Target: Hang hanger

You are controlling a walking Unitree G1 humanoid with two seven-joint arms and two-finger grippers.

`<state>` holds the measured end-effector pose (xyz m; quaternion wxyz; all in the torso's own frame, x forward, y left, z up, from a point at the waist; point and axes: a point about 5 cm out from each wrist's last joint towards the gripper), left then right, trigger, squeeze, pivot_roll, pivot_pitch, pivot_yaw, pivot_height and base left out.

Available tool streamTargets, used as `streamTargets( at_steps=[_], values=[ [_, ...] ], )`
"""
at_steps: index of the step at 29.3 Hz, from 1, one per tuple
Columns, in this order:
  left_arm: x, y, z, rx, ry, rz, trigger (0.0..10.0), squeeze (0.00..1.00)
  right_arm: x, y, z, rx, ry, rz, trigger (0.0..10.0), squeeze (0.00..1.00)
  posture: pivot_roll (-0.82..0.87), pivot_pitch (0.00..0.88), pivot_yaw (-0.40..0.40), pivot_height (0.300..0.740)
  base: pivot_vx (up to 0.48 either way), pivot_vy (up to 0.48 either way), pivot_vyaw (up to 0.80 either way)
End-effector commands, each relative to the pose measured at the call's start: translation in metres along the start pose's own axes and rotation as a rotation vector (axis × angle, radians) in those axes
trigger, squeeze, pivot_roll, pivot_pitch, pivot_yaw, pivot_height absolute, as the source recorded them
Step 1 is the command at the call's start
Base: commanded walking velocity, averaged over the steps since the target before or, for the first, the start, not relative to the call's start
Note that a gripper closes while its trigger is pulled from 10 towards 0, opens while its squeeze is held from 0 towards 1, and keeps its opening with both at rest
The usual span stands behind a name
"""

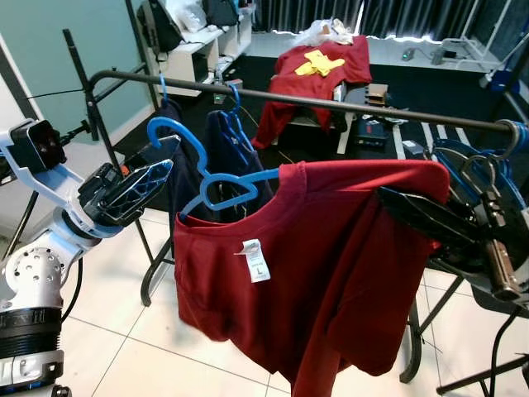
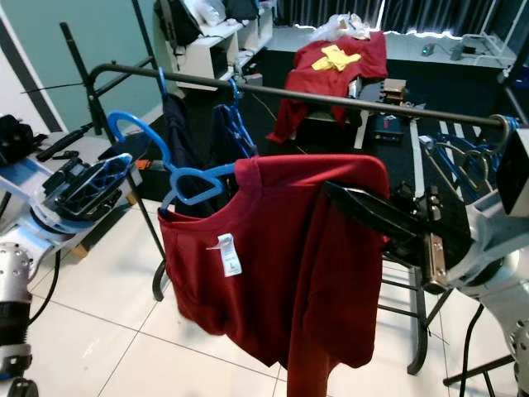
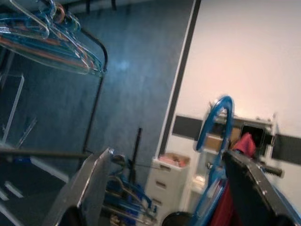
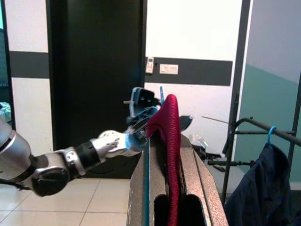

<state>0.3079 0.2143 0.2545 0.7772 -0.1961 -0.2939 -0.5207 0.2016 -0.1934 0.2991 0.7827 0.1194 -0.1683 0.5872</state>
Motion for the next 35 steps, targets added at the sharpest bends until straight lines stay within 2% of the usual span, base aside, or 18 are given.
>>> streamTargets(
  at_steps=[1,3,5,10,12,13,14,17,27,28,31,32,35],
  values=[
    [-0.001,0.011,0.01,0.072,-0.049,0.086,10.0,0.0,0.003,0.005,0.0,-0.009,0.009,0.02,0.0,0.0,-0.02,0.031,0.042,0.74,0.0,0.0,0.0],
    [0.0,0.011,0.011,0.073,-0.062,0.075,10.0,0.0,0.004,0.004,-0.002,-0.003,0.012,0.019,0.0,0.0,-0.02,0.031,0.042,0.74,0.0,0.0,0.0],
    [0.004,0.002,0.012,0.038,-0.087,-0.005,10.0,0.0,0.004,0.004,-0.005,0.006,0.023,0.016,0.0,0.0,-0.02,0.035,0.042,0.74,0.0,0.0,0.0],
    [0.008,-0.003,0.011,0.025,-0.094,-0.049,10.0,0.0,0.004,0.004,-0.007,0.013,0.032,0.01,0.0,0.0,-0.02,0.039,0.04,0.74,0.0,0.0,0.0],
    [0.008,-0.009,0.012,0.002,-0.109,-0.127,10.0,0.0,0.002,0.004,-0.008,0.021,0.045,0.0,0.0,0.0,-0.02,0.042,0.038,0.74,0.0,0.0,0.0],
    [0.007,-0.018,0.013,-0.026,-0.116,-0.205,10.0,0.0,0.002,0.004,-0.009,0.025,0.05,-0.004,0.0,0.0,-0.02,0.044,0.033,0.74,0.0,0.0,0.0],
    [0.007,-0.018,0.013,-0.026,-0.116,-0.205,10.0,0.0,0.002,0.004,-0.009,0.025,0.05,-0.004,0.0,0.0,-0.02,0.044,0.033,0.74,0.0,0.0,0.0],
    [0.004,-0.031,0.01,-0.054,-0.099,-0.313,10.0,0.0,0.001,0.004,-0.009,0.028,0.052,-0.005,0.0,0.0,-0.02,0.047,0.029,0.74,0.0,0.0,0.0],
    [0.012,-0.035,0.003,-0.03,-0.08,-0.3,10.0,0.0,0.0,0.003,-0.008,0.029,0.057,-0.002,0.0,0.0,-0.02,0.05,0.022,0.74,0.0,0.0,0.0],
    [0.015,-0.036,0.002,-0.025,-0.069,-0.295,6.5,0.0,0.0,0.003,-0.007,0.027,0.057,-0.003,0.0,0.0,-0.02,0.05,0.022,0.74,0.0,0.0,0.0],
    [0.015,-0.036,0.001,-0.025,-0.067,-0.295,6.5,0.0,0.0,0.003,-0.007,0.027,0.058,-0.004,0.0,0.0,-0.02,0.05,0.022,0.74,0.0,0.0,0.0],
    [0.015,-0.036,0.0,-0.024,-0.062,-0.293,0.0,0.0,0.0,0.003,-0.007,0.026,0.057,-0.005,0.0,0.0,-0.03,0.05,0.023,0.74,0.0,0.0,0.0],
    [0.016,-0.036,-0.001,-0.023,-0.055,-0.293,0.0,0.0,0.0,0.003,-0.007,0.024,0.057,-0.005,0.0,0.0,-0.03,0.05,0.023,0.74,0.0,0.0,0.0]
  ],
)
Point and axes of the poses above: a point about 5 cm out from each wrist's last joint towards the gripper, its own x axis pointing out of the wrist towards the gripper, its own z axis along the axis of the wrist's last joint, y = z × x, and after that the axes turned 8 degrees about x, right-handed
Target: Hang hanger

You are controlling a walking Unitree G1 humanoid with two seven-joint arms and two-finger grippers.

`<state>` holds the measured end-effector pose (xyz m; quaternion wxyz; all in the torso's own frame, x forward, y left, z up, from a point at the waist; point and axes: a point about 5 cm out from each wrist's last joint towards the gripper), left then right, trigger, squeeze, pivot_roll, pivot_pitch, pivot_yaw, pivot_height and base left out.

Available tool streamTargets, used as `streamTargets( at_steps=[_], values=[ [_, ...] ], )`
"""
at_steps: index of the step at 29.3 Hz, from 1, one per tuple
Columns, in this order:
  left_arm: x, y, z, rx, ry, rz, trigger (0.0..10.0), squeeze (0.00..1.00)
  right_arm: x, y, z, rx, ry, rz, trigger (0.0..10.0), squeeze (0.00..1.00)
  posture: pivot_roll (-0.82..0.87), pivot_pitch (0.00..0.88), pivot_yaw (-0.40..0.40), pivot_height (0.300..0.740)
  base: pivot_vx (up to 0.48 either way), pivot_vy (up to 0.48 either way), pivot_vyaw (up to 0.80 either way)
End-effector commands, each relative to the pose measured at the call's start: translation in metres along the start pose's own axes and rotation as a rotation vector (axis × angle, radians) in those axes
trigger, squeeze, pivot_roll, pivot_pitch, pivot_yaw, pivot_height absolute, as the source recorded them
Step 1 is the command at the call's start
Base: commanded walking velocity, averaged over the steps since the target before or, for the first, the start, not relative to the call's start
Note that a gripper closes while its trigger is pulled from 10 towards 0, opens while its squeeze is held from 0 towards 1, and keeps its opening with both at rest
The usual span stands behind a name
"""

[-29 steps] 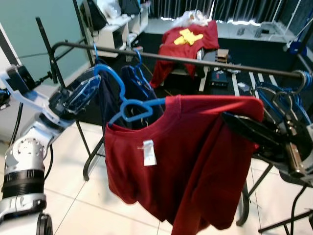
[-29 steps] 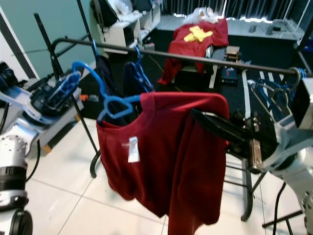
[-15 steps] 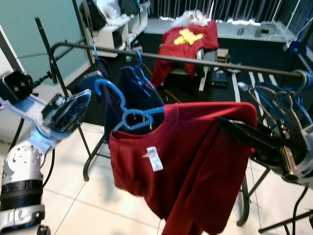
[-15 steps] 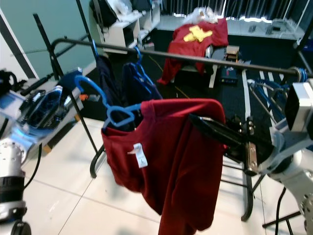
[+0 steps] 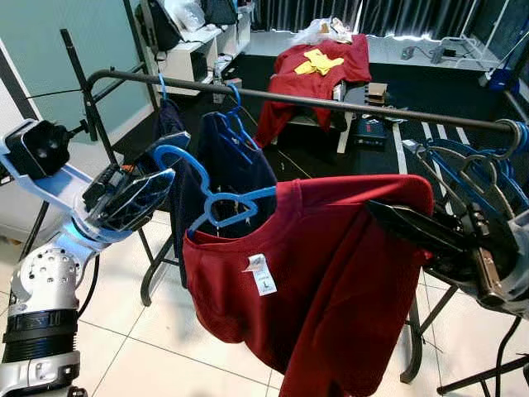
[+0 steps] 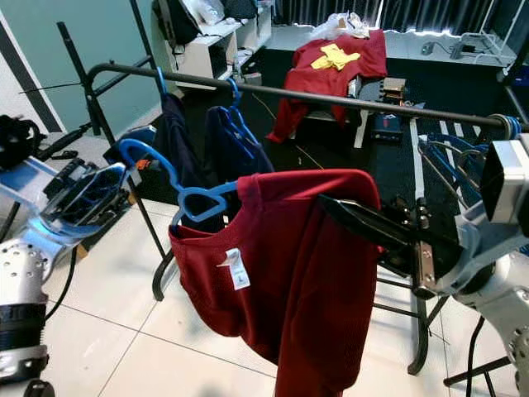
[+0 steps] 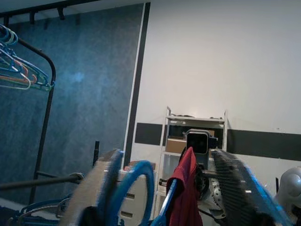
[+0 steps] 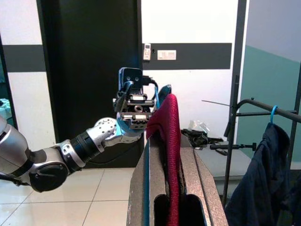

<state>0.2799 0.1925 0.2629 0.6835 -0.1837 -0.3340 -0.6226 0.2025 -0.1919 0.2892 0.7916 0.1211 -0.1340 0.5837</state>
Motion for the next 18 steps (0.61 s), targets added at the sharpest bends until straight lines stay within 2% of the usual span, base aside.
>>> streamTargets(
  at_steps=[1,18],
  values=[
    [0.0031,-0.0007,-0.0015,0.01,0.017,-0.013,0.0,0.0,0.0016,0.0037,0.0031,-0.017,0.003,0.019,0.0,0.0,-0.03,0.05,0.023,0.74,0.0,0.0,0.0],
    [0.0068,-0.004,-0.0067,0.013,0.064,-0.034,0.0,0.0,0.0031,0.0015,0.0089,-0.039,-0.028,0.01,0.0,0.0,-0.03,0.046,0.022,0.74,0.0,0.0,0.0]
  ],
)
Point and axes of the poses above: a point about 5 cm out from each wrist's last joint towards the gripper, its own x axis pointing out of the wrist towards the gripper, its own z axis along the axis of the wrist's last joint, y = z × x, and after that the axes turned 8 degrees about x, right-handed
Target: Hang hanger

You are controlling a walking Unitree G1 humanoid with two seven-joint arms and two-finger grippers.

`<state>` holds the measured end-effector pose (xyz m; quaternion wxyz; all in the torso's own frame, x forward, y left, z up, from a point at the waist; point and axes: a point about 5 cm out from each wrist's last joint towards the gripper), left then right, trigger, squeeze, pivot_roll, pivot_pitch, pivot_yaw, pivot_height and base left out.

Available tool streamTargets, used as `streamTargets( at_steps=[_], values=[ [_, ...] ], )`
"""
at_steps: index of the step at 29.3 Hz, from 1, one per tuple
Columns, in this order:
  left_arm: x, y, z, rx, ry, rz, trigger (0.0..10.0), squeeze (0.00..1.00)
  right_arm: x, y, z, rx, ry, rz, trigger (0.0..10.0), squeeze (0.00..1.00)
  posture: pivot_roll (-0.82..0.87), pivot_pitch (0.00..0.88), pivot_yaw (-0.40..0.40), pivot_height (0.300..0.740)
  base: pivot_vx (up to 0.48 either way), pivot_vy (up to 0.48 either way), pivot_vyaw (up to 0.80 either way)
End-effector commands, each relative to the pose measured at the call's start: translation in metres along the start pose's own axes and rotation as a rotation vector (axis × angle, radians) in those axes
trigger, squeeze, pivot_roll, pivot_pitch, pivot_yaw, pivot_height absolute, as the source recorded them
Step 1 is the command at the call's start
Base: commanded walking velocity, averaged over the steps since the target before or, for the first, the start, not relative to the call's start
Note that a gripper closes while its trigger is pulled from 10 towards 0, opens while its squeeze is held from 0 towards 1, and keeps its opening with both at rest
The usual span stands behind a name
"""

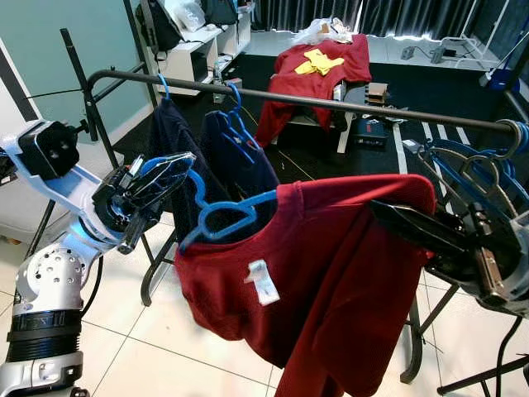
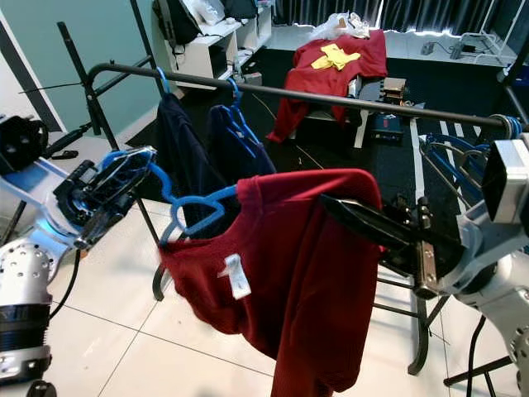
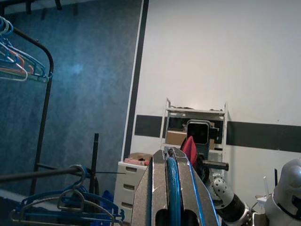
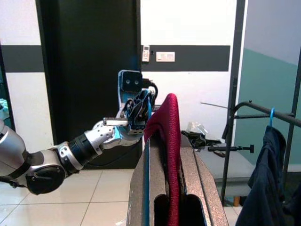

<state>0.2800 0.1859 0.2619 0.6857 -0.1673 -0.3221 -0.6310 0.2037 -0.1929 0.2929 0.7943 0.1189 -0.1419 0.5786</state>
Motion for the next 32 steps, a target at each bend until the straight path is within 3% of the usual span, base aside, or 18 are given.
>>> streamTargets(
  at_steps=[1,10,11,12,15,16,19,22,24,28,29,30,31,32],
  values=[
    [0.004,-0.003,-0.002,0.013,0.03,-0.022,0.0,0.0,0.002,0.002,0.006,-0.03,-0.024,0.012,0.0,0.0,-0.03,0.046,0.022,0.74,0.0,0.0,0.0],
    [0.008,-0.002,-0.002,0.037,0.042,-0.012,0.0,0.0,0.003,-0.004,0.006,-0.051,-0.039,-0.032,0.0,0.0,-0.03,0.045,0.022,0.74,0.0,0.0,0.0],
    [0.01,0.0,-0.002,0.052,0.045,0.007,0.0,0.0,0.002,-0.013,0.003,-0.052,-0.042,-0.095,10.0,0.0,-0.03,0.045,0.022,0.74,0.0,0.0,0.0],
    [0.011,0.002,-0.003,0.069,0.045,0.04,0.0,0.0,0.0,-0.023,0.0,-0.044,-0.054,-0.166,10.0,1.0,-0.03,0.045,0.022,0.74,0.0,0.0,0.0],
    [0.012,0.004,-0.003,0.08,0.045,0.064,0.0,0.0,-0.002,-0.03,-0.003,-0.037,-0.061,-0.213,10.0,1.0,-0.03,0.045,0.022,0.74,0.0,0.0,0.0],
    [0.013,0.008,-0.008,0.11,0.088,0.107,0.0,0.0,-0.005,-0.04,-0.009,-0.04,-0.046,-0.287,10.0,1.0,-0.01,0.046,0.015,0.74,0.0,0.0,0.0],
    [0.015,0.012,-0.014,0.158,0.147,0.144,0.0,0.0,-0.009,-0.048,-0.015,-0.047,-0.027,-0.35,10.0,1.0,-0.01,0.047,0.013,0.74,0.0,0.0,0.0],
    [0.019,0.02,-0.017,0.254,0.194,0.245,0.0,0.0,-0.03,-0.08,-0.026,-0.105,0.051,-0.618,10.0,1.0,-0.01,0.048,0.011,0.74,0.0,0.0,0.0],
    [0.018,0.021,-0.016,0.276,0.208,0.256,0.0,0.0,-0.042,-0.091,-0.03,-0.144,0.12,-0.725,10.0,1.0,-0.01,0.048,0.007,0.74,0.0,0.0,0.0],
    [0.019,0.018,-0.013,0.282,0.208,0.234,0.0,0.0,-0.051,-0.092,-0.035,-0.155,0.18,-0.738,10.0,1.0,0.0,0.049,0.004,0.74,0.0,0.0,0.0],
    [0.021,0.014,-0.01,0.283,0.202,0.204,1.1,0.0,-0.056,-0.087,-0.039,-0.143,0.221,-0.695,10.0,1.0,0.0,0.047,0.002,0.74,0.0,0.0,0.0],
    [0.023,0.01,-0.005,0.28,0.198,0.156,2.1,0.0,-0.063,-0.079,-0.044,-0.109,0.28,-0.63,10.0,0.73,0.0,0.047,0.0,0.74,0.0,0.0,0.0],
    [0.026,0.006,-0.001,0.277,0.195,0.113,2.7,0.0,-0.069,-0.071,-0.048,-0.077,0.33,-0.573,10.0,0.0,0.0,0.047,0.0,0.74,0.0,0.0,0.0],
    [0.026,0.006,-0.001,0.277,0.195,0.113,2.7,0.0,-0.069,-0.071,-0.048,-0.077,0.33,-0.573,10.0,0.0,0.0,0.047,0.0,0.74,0.0,0.0,0.0]
  ],
)
Point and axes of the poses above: a point about 5 cm out from each wrist's last joint towards the gripper, its own x axis pointing out of the wrist towards the gripper, its own z axis along the axis of the wrist's last joint, y = z × x, and after that the axes turned 8 degrees about x, right-handed
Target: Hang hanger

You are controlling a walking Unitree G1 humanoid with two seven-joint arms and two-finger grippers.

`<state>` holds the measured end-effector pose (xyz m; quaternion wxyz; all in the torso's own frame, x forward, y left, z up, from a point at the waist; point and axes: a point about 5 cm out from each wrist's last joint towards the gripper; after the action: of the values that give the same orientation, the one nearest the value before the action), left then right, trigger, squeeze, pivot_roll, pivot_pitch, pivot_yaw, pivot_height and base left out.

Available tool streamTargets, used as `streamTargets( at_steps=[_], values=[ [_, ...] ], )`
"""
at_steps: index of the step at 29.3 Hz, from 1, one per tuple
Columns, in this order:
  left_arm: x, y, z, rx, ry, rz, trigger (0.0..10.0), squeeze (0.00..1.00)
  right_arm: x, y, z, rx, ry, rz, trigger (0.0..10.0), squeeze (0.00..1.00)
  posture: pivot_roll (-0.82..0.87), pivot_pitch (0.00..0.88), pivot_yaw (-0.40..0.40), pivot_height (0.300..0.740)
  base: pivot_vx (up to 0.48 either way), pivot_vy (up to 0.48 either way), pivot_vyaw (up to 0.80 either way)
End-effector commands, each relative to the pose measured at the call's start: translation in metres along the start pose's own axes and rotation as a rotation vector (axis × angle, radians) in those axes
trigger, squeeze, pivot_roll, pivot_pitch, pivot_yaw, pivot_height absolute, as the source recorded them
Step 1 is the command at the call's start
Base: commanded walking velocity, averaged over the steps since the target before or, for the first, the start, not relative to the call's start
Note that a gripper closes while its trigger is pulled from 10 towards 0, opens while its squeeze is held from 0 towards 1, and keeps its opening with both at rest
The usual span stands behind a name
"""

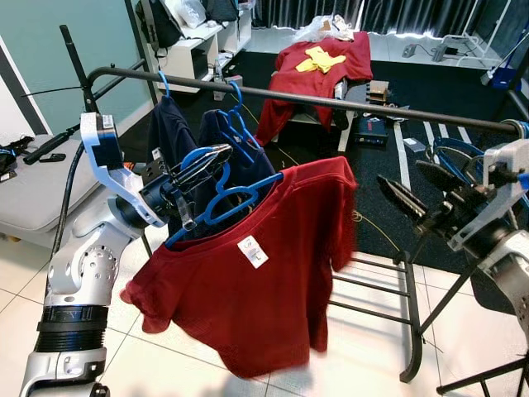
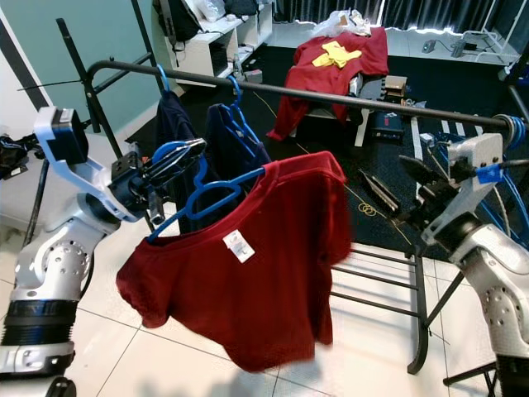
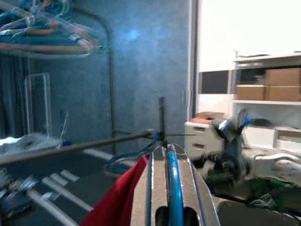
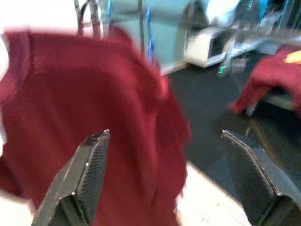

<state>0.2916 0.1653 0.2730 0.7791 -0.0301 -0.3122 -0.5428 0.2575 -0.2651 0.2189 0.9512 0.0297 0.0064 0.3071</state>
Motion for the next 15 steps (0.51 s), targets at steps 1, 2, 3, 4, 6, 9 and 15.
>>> streamTargets(
  at_steps=[1,2,3,4,6,9,15],
  values=[
    [0.002,-0.006,0.014,0.011,-0.04,-0.087,3.6,0.0,-0.006,0.008,-0.001,0.008,0.038,0.112,10.0,0.0,0.0,0.045,0.0,0.74,0.0,0.0,0.0],
    [0.002,-0.006,0.014,0.011,-0.04,-0.087,3.6,0.0,-0.006,0.008,-0.001,0.008,0.038,0.112,10.0,0.0,0.0,0.045,0.0,0.74,0.0,0.0,0.0],
    [0.004,-0.009,0.02,0.008,-0.043,-0.141,4.5,0.0,-0.013,0.007,0.001,0.018,0.042,0.141,10.0,0.0,0.0,0.044,-0.001,0.74,0.0,0.0,0.0],
    [0.006,-0.011,0.024,0.006,-0.037,-0.198,6.0,0.0,-0.018,0.006,0.007,0.019,0.025,0.167,10.0,0.0,0.0,0.039,0.0,0.74,0.0,0.0,0.0],
    [0.009,-0.015,0.028,0.007,-0.007,-0.298,8.0,0.0,-0.022,0.003,0.022,-0.015,0.002,0.207,10.0,0.0,0.0,0.033,0.002,0.74,0.0,0.0,0.0],
    [0.011,-0.016,0.029,0.007,0.022,-0.364,8.5,0.0,-0.022,-0.001,0.032,-0.053,0.002,0.22,10.0,0.0,0.01,0.032,0.003,0.74,0.0,0.0,0.0],
    [0.017,-0.012,0.03,0.021,0.07,-0.442,9.4,0.0,-0.024,-0.006,0.051,-0.139,0.037,0.256,10.0,0.0,0.0,0.033,0.008,0.74,0.0,0.0,0.0]
  ],
)
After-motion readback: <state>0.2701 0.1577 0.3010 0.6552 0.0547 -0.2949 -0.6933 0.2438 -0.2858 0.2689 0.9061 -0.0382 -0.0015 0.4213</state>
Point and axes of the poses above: a point about 5 cm out from each wrist's last joint towards the gripper, its own x axis pointing out of the wrist towards the gripper, its own z axis along the axis of the wrist's last joint, y = z × x, and after that the axes turned 8 degrees about x, right-handed
